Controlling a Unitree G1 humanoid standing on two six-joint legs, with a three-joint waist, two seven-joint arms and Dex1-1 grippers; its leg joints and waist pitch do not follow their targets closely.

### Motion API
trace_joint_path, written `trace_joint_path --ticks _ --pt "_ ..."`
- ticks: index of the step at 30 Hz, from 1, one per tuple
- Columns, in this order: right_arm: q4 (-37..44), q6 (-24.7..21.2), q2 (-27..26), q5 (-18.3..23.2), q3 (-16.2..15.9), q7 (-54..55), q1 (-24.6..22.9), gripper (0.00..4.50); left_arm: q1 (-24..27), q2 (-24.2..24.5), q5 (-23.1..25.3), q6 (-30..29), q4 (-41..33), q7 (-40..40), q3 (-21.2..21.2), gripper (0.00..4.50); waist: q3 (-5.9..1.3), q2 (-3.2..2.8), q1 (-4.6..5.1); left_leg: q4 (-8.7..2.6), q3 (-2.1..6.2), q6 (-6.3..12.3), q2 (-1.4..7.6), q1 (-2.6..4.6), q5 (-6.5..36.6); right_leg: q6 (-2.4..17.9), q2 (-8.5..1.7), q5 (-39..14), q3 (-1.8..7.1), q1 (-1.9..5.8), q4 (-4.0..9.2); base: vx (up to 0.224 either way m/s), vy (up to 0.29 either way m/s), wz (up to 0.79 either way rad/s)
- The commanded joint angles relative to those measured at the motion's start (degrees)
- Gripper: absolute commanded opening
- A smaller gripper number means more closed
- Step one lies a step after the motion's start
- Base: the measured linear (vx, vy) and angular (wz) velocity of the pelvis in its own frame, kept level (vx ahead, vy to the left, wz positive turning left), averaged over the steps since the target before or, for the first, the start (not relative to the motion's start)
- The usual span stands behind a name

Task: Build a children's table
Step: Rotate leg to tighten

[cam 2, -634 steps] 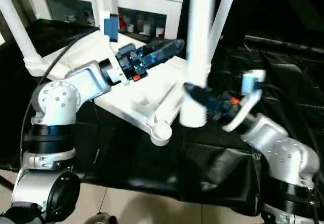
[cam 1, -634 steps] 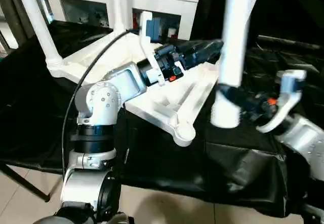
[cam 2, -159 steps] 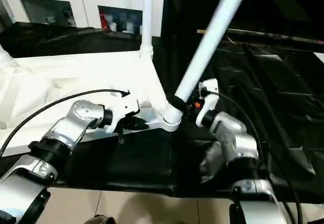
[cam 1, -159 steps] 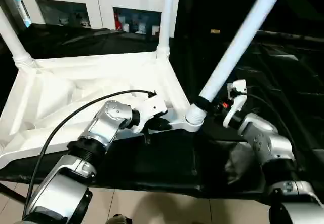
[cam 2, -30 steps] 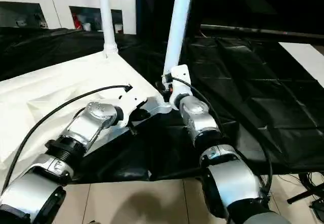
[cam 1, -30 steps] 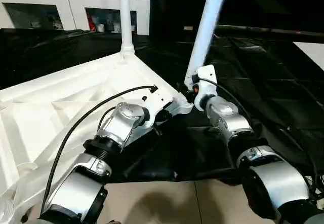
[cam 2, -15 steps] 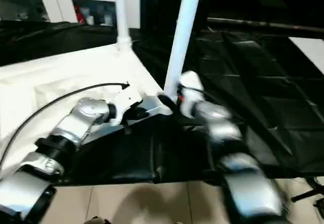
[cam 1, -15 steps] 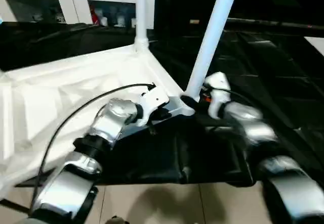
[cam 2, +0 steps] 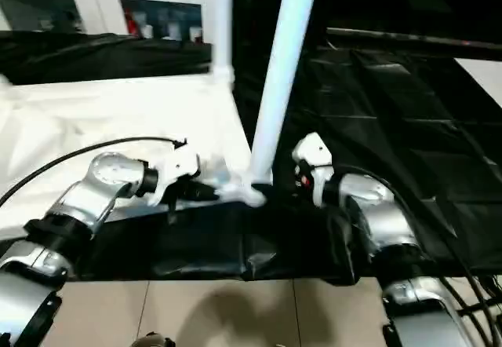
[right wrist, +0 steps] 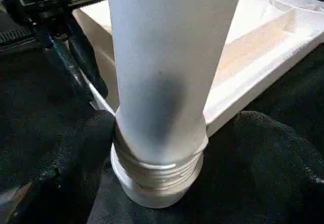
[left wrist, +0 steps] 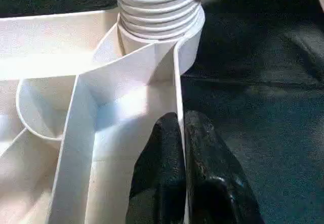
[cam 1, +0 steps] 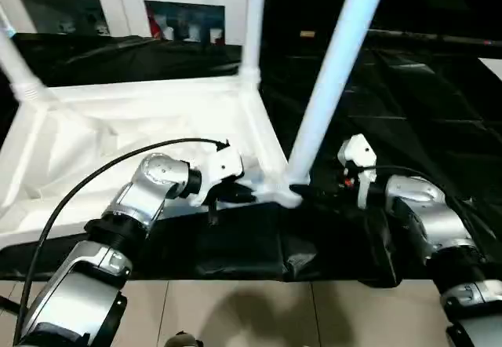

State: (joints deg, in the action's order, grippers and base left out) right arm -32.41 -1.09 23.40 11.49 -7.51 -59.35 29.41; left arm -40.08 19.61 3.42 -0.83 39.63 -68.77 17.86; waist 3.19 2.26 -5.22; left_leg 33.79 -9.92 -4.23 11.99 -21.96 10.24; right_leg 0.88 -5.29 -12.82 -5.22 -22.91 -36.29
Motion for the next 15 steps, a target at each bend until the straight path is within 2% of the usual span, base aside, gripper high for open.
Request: trace_joint_path --ticks 1,2,3,4,5,6,8,9,10,12,14,15 --pt "-0.31 0.4 0.41 -0.91 -0.73 -0.31 0.24 4.11 0.29 -1.21 -1.97 2.51 -2.94 -3.0 1.08 0.0 -4.26 -0.42 0.32 -3.19 -0.08 5.52 1.74 1.12 3.9 16.82 -3.18 8.22 3.17 3.82 3.09 0.0 0.0 0.0" --pt "-0.31 0.4 0.41 -0.91 -0.73 -0.31 0.24 4.11 0.29 -1.21 -1.97 2.51 -2.94 -3.0 1.08 0.0 -4.26 -0.46 0.35 -3.2 -0.09 5.31 1.74 1.22 4.1 16.72 -3.17 7.88 3.18 3.74 3.14 0.0 0.0 0.0" --pt "-0.06 0.33 0.06 -0.95 -0.74 -0.72 0.19 4.11 0.57 -1.14 -2.07 2.49 -3.4 -3.36 1.15 0.0 -4.3 -0.14 0.29 -3.16 -0.1 5.33 1.71 1.18 3.95 16.72 -3.19 7.8 3.19 3.78 3.06 0.0 0.0 0.0" --pt "0.1 0.14 -0.07 -0.89 -0.77 -0.98 0.14 4.11 0.68 -1.12 -2.16 2.39 -3.63 -3.64 1.18 0.0 -4.28 -0.19 0.28 -3.14 -0.12 5.47 1.72 1.15 3.91 16.72 -3.22 7.87 3.22 3.76 3.07 0.0 0.0 0.0" --pt "0.17 0.01 -0.14 -0.89 -0.86 -1.14 0.08 3.96 0.77 -1.1 -2.2 2.35 -3.75 -3.79 1.19 0.0 -4.32 -0.21 0.25 -3.1 -0.12 5.54 1.71 1.15 3.59 16.72 -3.23 8.14 3.24 3.78 3.03 0.0 0.0 0.0" --pt "0.03 0.03 -0.19 -1.03 -1.07 -1.33 0.11 3.78 0.81 -1.08 -2.18 2.36 -3.79 -3.83 1.2 0.0 -4.32 0.05 0.18 -3.04 -0.15 5.83 1.7 1.12 3.07 16.8 -3.22 8.56 3.23 3.77 2.91 0.0 0.0 0.0" --pt "-0.34 0.03 -0.29 -1.12 -1.45 -1.85 0.15 3.78 0.86 -1.01 -2.19 2.31 -3.9 -3.92 1.21 0.0 -4.32 -0.04 0.13 -2.99 -0.18 6.1 1.63 1.08 2.67 16.61 -3.18 8.6 3.21 3.74 2.92 0.0 0.0 0.0" --pt "-0.57 0.03 -0.45 -1.16 -1.55 -2.16 0.16 3.64 0.89 -0.98 -2.18 2.28 -3.95 -4.0 1.15 0.0 -4.33 0.21 0.11 -2.96 -0.16 6.25 1.61 1.01 2.55 16.48 -3.21 8.46 3.19 3.79 2.87 0.0 0.0 0.0" --pt "-0.57 0.03 -0.45 -1.16 -1.55 -2.16 0.16 3.64 0.89 -0.98 -2.18 2.28 -3.95 -4.0 1.15 0.0 -4.33 0.14 0.09 -2.92 -0.18 6.35 1.6 1.03 2.53 16.43 -3.21 8.25 3.21 3.73 2.88 0.0 0.0 0.0" --pt "-1.68 0.38 -0.9 -1.36 -1.79 -2.66 0.36 3.32 0.92 -0.8 -1.8 2.36 -3.94 -4.0 1.17 0.0 -4.36 0.18 0.04 -2.87 -0.2 6.4 1.58 1.02 2.4 16.47 -3.23 8.04 3.19 3.73 2.83 0.0 0.0 0.0" --pt "-2.19 0.47 -1.08 -1.42 -1.82 -2.81 0.48 3.28 0.99 -0.73 -1.67 2.35 -4.02 -3.93 1.09 0.0 -4.37 0.25 0.02 -2.84 -0.2 6.3 1.58 0.95 2.59 16.44 -3.26 7.57 3.18 3.74 2.83 0.0 0.0 0.0" --pt "-2.54 0.44 -1.19 -1.42 -1.78 -2.91 0.56 3.02 1.09 -0.66 -1.64 2.29 -4.13 -3.93 0.92 0.0 -4.34 0.26 0.03 -2.83 -0.18 6.3 1.56 0.88 2.54 16.3 -3.23 7.47 3.18 3.73 2.81 0.0 0.0 0.0"
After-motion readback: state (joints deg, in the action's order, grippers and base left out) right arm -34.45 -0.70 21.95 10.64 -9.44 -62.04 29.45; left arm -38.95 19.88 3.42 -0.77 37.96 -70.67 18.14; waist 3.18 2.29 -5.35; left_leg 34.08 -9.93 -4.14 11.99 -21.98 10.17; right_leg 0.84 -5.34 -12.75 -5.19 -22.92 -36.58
